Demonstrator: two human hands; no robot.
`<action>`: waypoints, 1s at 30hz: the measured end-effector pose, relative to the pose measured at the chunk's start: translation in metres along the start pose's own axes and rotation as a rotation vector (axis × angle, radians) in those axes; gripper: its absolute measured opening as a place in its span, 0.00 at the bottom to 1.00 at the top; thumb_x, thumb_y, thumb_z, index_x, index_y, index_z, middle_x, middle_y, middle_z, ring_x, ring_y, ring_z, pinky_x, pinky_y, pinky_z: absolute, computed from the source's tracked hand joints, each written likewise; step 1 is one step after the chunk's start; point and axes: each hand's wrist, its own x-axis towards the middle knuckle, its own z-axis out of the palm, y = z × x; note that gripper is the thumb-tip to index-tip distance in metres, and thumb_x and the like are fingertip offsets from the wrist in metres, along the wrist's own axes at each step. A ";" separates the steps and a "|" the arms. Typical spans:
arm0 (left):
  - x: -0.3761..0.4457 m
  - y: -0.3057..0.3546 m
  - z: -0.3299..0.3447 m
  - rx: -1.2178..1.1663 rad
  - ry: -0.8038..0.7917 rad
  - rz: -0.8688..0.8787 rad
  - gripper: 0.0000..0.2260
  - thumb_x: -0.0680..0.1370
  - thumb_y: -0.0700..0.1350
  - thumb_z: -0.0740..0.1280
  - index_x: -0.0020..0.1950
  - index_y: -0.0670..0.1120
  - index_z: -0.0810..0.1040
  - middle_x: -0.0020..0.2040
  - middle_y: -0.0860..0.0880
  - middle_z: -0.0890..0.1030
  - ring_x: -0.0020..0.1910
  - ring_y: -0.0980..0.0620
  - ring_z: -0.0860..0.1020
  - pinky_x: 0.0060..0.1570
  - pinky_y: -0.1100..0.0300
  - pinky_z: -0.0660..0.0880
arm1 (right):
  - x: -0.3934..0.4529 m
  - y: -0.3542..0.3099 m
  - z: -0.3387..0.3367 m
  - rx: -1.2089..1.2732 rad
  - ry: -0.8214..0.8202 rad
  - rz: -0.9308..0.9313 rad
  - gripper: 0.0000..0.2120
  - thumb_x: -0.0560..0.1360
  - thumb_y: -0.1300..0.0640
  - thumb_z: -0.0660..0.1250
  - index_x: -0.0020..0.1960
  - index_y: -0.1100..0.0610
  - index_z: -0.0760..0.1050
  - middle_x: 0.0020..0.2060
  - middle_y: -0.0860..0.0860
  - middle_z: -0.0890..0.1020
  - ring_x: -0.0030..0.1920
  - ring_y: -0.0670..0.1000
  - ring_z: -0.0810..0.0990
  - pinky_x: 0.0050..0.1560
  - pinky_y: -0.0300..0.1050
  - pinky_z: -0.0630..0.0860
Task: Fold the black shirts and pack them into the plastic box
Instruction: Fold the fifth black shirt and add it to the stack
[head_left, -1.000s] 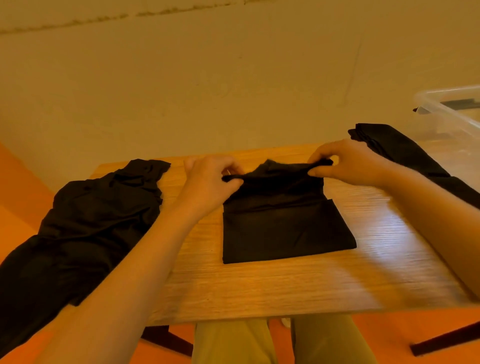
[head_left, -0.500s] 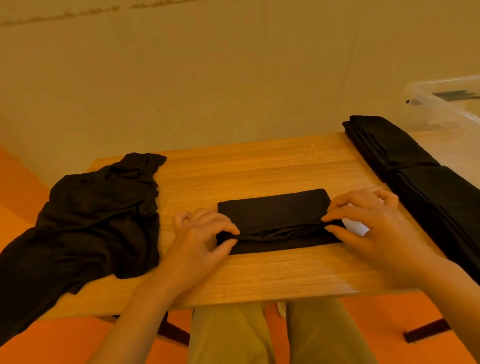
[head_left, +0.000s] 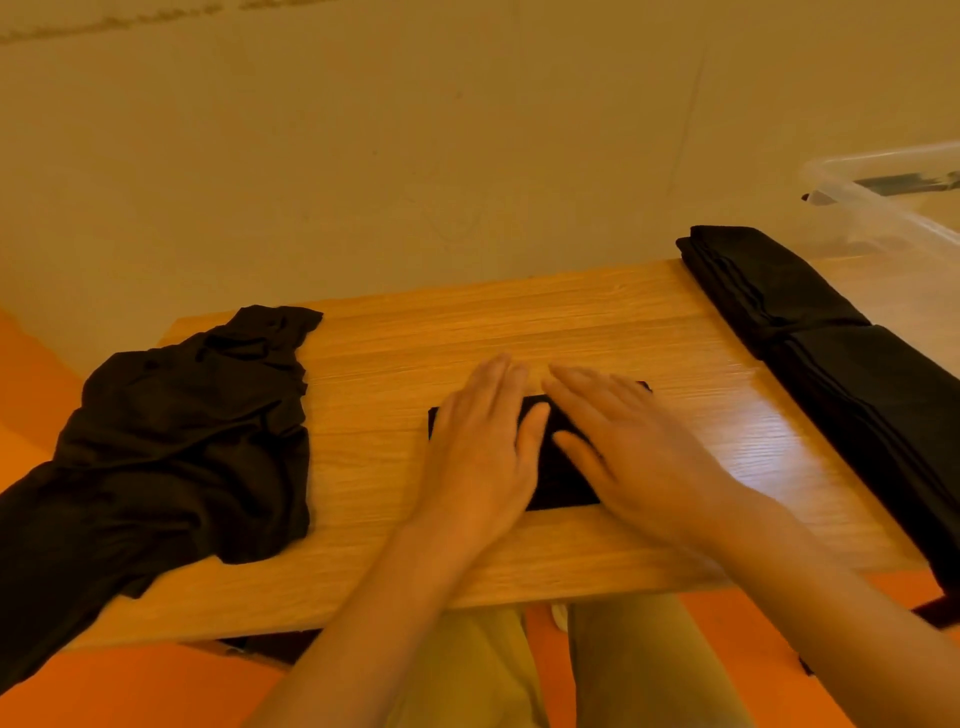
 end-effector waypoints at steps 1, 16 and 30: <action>-0.001 -0.001 0.008 0.076 -0.088 -0.012 0.25 0.82 0.59 0.42 0.79 0.54 0.47 0.79 0.56 0.45 0.77 0.59 0.42 0.74 0.59 0.40 | -0.003 -0.002 0.007 -0.014 -0.064 0.003 0.34 0.76 0.37 0.34 0.77 0.50 0.51 0.76 0.46 0.50 0.77 0.47 0.48 0.75 0.46 0.46; -0.022 -0.041 -0.001 0.101 -0.158 0.046 0.34 0.72 0.68 0.32 0.76 0.62 0.52 0.78 0.60 0.46 0.76 0.64 0.41 0.72 0.60 0.32 | -0.033 0.022 -0.009 0.158 -0.123 0.146 0.37 0.73 0.32 0.32 0.76 0.46 0.54 0.75 0.39 0.52 0.74 0.35 0.44 0.71 0.31 0.39; 0.013 -0.042 -0.051 -0.195 -0.354 -0.491 0.30 0.72 0.49 0.74 0.71 0.45 0.68 0.65 0.47 0.75 0.62 0.48 0.74 0.55 0.59 0.71 | 0.001 0.038 -0.040 0.255 -0.260 0.641 0.35 0.71 0.47 0.72 0.72 0.57 0.63 0.63 0.53 0.75 0.61 0.53 0.74 0.58 0.46 0.74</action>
